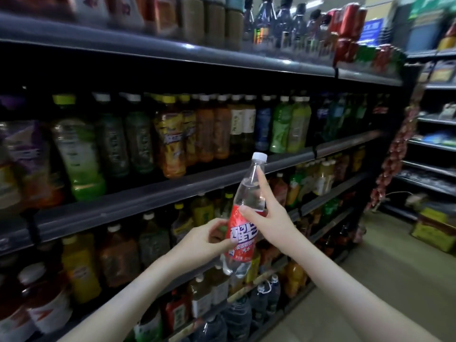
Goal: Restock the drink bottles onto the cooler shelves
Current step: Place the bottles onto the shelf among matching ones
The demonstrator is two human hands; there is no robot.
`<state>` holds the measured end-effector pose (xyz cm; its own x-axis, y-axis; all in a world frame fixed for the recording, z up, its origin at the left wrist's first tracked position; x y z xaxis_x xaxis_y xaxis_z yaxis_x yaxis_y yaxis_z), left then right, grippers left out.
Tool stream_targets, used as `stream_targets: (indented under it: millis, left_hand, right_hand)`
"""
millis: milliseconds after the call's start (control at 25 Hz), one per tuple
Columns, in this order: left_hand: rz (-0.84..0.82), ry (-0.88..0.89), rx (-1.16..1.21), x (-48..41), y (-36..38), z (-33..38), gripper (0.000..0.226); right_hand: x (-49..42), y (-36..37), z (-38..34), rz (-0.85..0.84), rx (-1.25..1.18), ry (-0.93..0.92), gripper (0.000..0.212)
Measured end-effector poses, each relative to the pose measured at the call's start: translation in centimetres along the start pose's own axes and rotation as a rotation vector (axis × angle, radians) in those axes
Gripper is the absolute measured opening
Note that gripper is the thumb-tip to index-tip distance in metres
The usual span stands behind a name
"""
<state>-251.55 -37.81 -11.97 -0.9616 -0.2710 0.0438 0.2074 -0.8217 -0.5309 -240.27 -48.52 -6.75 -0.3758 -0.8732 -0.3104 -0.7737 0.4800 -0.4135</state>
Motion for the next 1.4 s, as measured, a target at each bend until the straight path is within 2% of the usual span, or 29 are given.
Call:
stream_targets:
  millis: [280, 480, 640, 800, 960, 1040, 1200, 1280, 1400]
  left_hand:
    - [-0.058, 0.098, 0.068, -11.5, 4.8, 5.4, 0.072]
    - [0.111, 0.136, 0.111, -21.6, 9.3, 9.2, 0.077]
    - [0.253, 0.101, 0.066, -31.2, 14.5, 12.7, 0.081]
    - [0.261, 0.071, 0.058, -39.9, 18.4, 15.6, 0.079]
    - [0.130, 0.016, 0.003, -48.2, 19.2, 17.4, 0.071]
    - [0.128, 0.022, -0.042, -53.0, 18.5, 18.3, 0.063]
    - [0.409, 0.120, -0.084, -62.3, 15.5, 21.3, 0.037]
    - [0.522, 0.151, -0.130, -66.9, 14.2, 23.4, 0.040]
    - [0.642, 0.162, -0.219, -73.0, 12.9, 25.5, 0.050]
  right_hand:
    - [-3.2, -11.0, 5.1, -0.006, 0.015, -0.024, 0.093]
    - [-6.1, -21.1, 10.6, -0.084, -0.024, -0.063, 0.093]
    - [-8.4, -30.8, 15.9, -0.168, 0.024, -0.048, 0.102]
    - [-10.6, -39.2, 20.7, -0.170, 0.104, -0.002, 0.104]
    - [-13.6, -46.0, 25.4, -0.076, -0.001, -0.060, 0.105]
    - [-15.8, -50.1, 27.5, -0.007, 0.014, -0.095, 0.105]
    - [-21.6, -59.3, 29.7, 0.202, 0.078, -0.212, 0.104]
    - [-24.3, -64.1, 30.9, 0.359, 0.112, -0.274, 0.104]
    - [-27.6, -69.2, 33.5, 0.497, 0.102, -0.311, 0.104]
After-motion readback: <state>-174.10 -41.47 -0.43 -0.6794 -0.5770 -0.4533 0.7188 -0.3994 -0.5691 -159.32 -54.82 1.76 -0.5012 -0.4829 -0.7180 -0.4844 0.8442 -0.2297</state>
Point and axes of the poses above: each hand's wrist, its own x-axis away from the middle knuckle, its own y-axis out of the palm, z = x × y, the point moved 6 cm from there along -x, towards the middle knuckle, and after that the axes turned 11 degrees about -z, right-handed, at the moved point
